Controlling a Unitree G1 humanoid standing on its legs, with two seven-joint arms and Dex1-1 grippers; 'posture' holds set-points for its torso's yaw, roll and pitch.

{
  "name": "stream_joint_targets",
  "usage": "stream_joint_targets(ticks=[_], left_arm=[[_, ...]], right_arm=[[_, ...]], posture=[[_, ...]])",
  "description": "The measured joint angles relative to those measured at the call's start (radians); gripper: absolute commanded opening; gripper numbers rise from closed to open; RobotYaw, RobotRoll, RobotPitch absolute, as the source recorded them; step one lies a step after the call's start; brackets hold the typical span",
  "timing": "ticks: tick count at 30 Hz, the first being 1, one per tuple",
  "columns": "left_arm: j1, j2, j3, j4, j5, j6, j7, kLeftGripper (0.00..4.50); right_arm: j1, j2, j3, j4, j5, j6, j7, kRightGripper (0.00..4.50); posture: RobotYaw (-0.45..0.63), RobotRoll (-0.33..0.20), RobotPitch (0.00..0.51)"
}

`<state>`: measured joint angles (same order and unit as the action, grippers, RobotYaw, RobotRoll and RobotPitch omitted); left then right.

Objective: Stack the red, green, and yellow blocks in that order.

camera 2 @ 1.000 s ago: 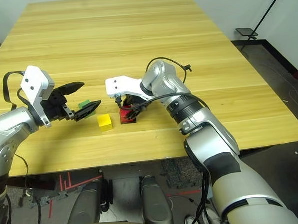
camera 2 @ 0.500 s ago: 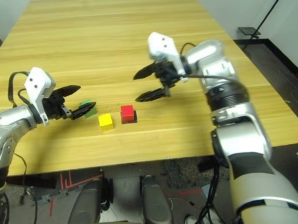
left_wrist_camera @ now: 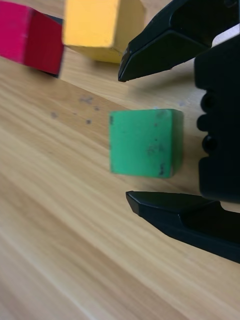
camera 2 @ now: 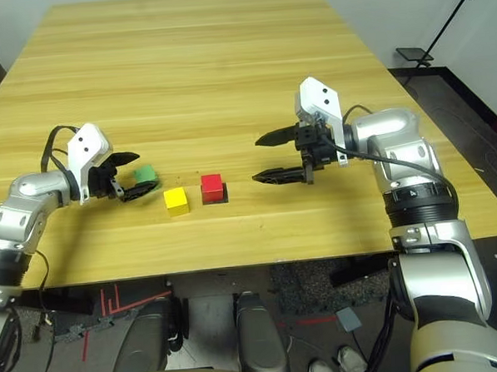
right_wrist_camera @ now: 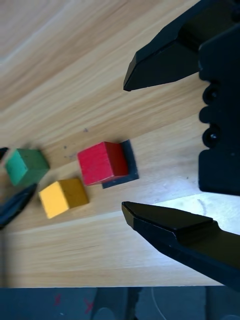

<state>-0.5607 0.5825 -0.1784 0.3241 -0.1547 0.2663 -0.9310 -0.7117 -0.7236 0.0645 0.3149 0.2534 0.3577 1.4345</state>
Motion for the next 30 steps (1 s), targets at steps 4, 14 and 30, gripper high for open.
stream_joint_targets(ticks=[4,14,30], left_arm=[[-0.049,-0.019,-0.012,0.091,0.049,-0.05,0.003,4.5],[-0.063,-0.029,-0.017,0.039,0.064,0.109,-0.032,2.1],[-0.222,-0.171,-0.091,-0.363,-0.087,0.535,-0.074,2.1]], right_arm=[[0.015,0.004,-0.003,-0.027,0.006,0.017,-0.032,4.46],[0.024,0.01,-0.004,-0.04,0.028,0.027,-0.073,4.5],[0.107,0.006,-0.017,-0.076,0.059,0.059,-0.109,4.5]], posture=[[0.17,-0.117,0.077],[0.17,-0.109,0.087],[0.16,-0.087,0.095]])
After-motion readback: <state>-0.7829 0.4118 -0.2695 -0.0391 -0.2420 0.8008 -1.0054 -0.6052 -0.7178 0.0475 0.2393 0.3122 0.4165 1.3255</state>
